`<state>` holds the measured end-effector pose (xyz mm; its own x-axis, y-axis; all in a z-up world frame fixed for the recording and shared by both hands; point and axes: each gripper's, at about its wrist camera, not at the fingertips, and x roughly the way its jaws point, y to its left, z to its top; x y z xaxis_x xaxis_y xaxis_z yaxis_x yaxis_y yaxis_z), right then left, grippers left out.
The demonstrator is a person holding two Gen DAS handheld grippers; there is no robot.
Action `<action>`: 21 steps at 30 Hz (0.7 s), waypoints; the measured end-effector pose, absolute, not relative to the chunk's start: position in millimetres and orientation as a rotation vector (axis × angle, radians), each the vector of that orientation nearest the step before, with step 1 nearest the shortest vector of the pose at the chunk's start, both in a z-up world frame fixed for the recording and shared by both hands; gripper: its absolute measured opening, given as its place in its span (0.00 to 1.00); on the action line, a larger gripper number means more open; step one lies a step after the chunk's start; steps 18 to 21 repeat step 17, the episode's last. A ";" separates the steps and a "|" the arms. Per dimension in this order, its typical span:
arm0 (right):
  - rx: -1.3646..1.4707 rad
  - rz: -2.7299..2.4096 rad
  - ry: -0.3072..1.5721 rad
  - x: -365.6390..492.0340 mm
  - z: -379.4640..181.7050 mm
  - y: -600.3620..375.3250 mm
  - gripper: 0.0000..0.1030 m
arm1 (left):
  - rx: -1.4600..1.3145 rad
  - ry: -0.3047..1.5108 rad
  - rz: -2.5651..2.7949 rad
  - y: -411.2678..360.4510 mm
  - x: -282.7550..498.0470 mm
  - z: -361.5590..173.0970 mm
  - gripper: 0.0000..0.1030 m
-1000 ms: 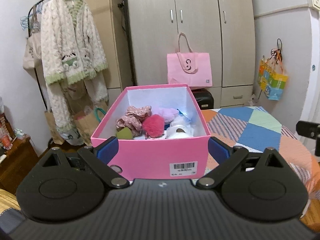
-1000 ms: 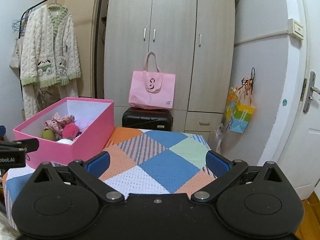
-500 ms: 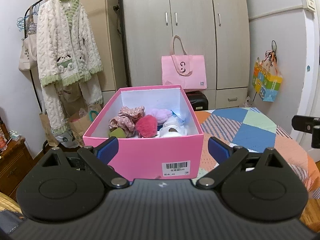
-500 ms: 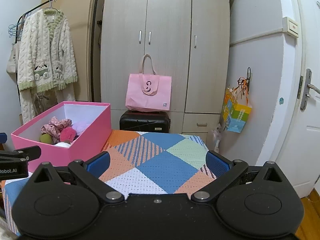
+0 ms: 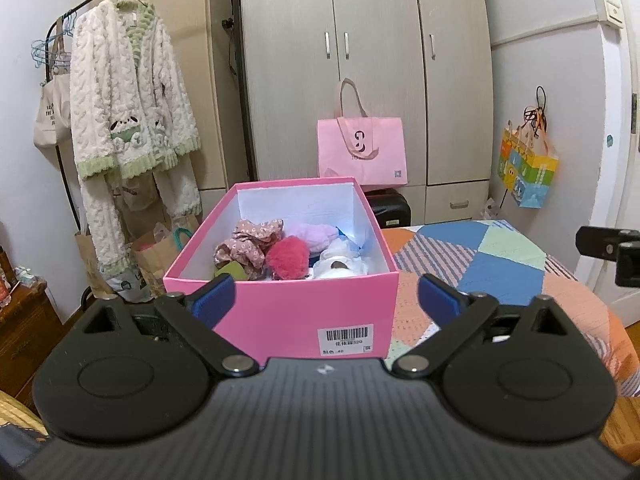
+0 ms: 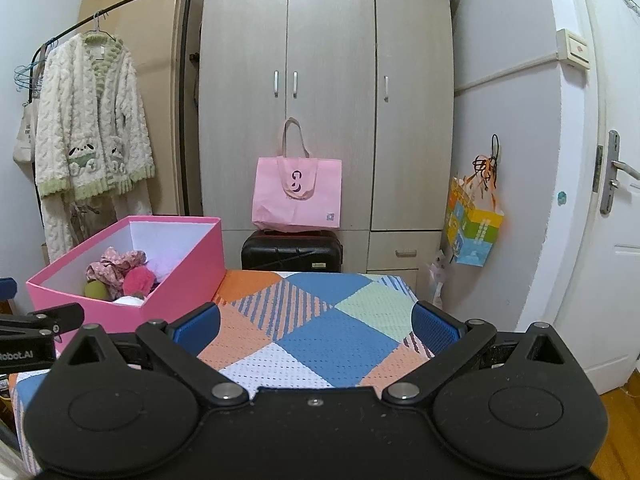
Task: Organize soft objects
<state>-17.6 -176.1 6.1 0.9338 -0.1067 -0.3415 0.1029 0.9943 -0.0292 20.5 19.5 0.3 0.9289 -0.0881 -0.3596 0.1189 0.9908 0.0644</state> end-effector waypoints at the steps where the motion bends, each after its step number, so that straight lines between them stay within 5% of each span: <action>1: -0.011 -0.108 0.351 -17.6 6.1 -176.1 1.00 | 0.084 0.361 -0.104 19.6 20.2 0.6 1.00; 21: -0.001 -0.120 0.367 -14.5 3.8 -178.7 1.00 | 0.055 0.377 -0.068 26.8 23.6 0.4 1.00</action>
